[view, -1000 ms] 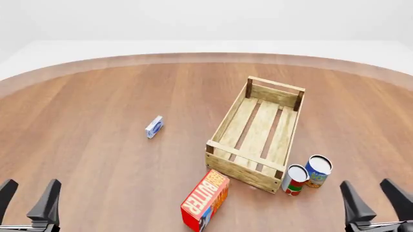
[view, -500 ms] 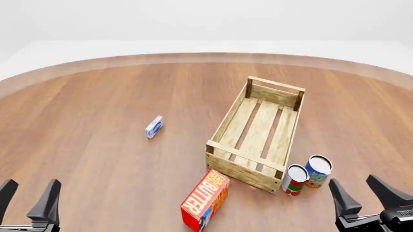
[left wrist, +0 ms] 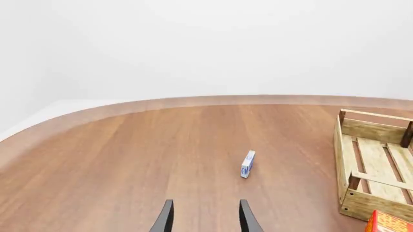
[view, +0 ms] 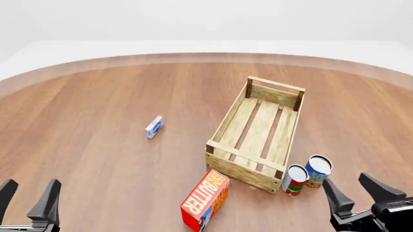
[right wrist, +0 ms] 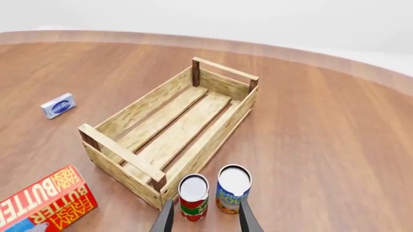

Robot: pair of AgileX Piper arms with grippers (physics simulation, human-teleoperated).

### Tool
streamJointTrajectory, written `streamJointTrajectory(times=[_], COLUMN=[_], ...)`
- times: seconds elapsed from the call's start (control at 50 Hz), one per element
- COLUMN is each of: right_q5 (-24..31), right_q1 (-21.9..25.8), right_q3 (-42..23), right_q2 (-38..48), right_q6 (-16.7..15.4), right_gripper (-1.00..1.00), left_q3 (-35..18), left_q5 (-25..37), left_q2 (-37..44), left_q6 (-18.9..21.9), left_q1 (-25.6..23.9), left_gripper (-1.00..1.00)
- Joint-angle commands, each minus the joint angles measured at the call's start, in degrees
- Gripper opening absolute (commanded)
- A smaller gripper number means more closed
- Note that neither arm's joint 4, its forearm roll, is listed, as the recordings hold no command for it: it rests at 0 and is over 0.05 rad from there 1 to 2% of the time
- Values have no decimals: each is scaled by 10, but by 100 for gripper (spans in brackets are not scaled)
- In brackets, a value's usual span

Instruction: Pick up the tomato sauce, and put it in the wooden tray.

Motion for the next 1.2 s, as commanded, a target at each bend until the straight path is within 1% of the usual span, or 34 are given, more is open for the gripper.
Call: streamJointTrajectory(times=[0.02,0.18,0.38,0.58,0.64,0.9,0.96,1.04,1.2], right_q5=[5,22,17,4,-9,-26,-39,-39,-60], right_q1=[8,9,12,17,17,22,21,21,21], right_q3=[-9,-19,-26,-27,-24,-27,-25,-27,-28], right_q2=[18,25,50,73,89,120,134,138,165], right_q6=[-1,5,5,8,6,2,0,-1,-4], right_gripper=[100,100,100,100,100,100,100,100,100], left_q3=[0,0,0,0,0,0,0,0,0], left_q5=[0,0,0,0,0,0,0,0,0], left_q2=[0,0,0,0,0,0,0,0,0], left_q6=[0,0,0,0,0,0,0,0,0], left_q1=[0,0,0,0,0,0,0,0,0], left_gripper=[100,100,100,100,100,100,100,100,100])
